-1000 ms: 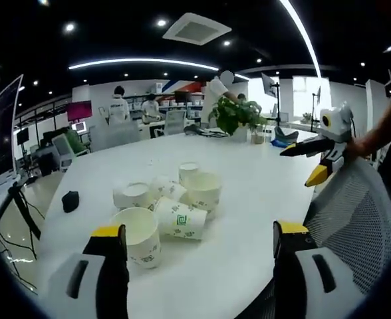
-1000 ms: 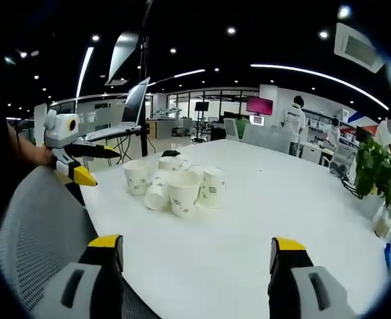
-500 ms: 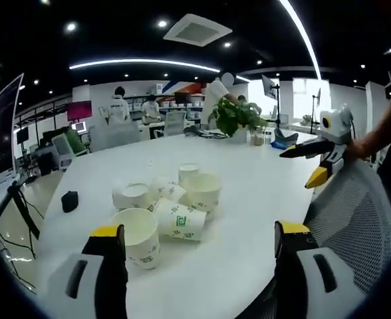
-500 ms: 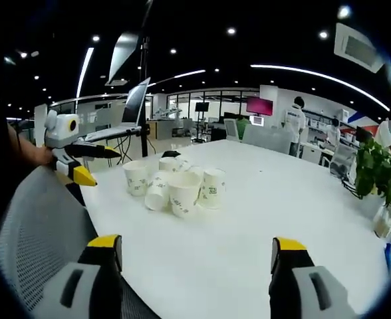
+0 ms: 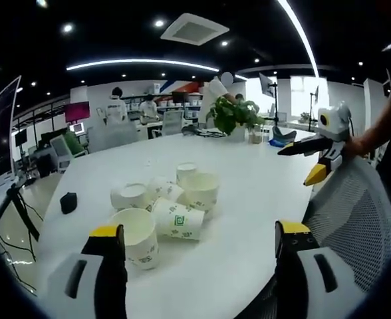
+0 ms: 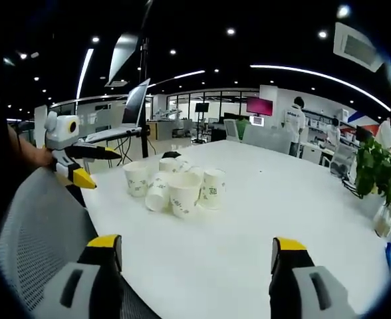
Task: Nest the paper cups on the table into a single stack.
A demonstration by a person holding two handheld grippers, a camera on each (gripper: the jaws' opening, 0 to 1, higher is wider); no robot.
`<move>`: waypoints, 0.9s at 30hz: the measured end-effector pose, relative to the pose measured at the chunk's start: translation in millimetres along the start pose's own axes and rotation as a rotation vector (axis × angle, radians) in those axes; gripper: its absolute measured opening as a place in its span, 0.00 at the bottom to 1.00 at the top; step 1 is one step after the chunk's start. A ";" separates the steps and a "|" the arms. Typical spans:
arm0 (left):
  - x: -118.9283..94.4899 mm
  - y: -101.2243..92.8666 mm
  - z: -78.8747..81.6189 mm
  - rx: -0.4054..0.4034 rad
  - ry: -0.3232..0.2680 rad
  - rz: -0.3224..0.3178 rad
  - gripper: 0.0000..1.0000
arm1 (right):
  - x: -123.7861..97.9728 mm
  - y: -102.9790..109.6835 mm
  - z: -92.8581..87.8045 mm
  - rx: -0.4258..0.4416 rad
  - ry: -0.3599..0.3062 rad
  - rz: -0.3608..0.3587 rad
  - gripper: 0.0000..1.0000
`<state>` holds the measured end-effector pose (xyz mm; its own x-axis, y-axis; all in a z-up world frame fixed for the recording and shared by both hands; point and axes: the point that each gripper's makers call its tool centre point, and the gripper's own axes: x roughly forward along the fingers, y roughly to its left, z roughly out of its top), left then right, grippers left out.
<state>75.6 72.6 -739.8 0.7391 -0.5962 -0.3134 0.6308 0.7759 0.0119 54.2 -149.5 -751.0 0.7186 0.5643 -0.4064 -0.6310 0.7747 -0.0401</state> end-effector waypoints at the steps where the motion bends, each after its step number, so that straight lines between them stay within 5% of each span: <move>1: 0.1 -0.3 0.5 0.000 -0.003 -0.002 0.93 | 0.0 0.0 -0.2 -0.001 0.001 0.000 0.94; 27: 1.9 -5.7 0.6 0.005 0.000 -0.026 0.91 | 0.2 -1.7 -3.0 -0.001 0.013 -0.001 0.94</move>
<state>73.6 66.9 -739.8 0.7226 -0.6161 -0.3135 0.6509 0.7592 0.0081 54.5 -151.6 -753.8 0.7156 0.5594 -0.4182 -0.6304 0.7751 -0.0419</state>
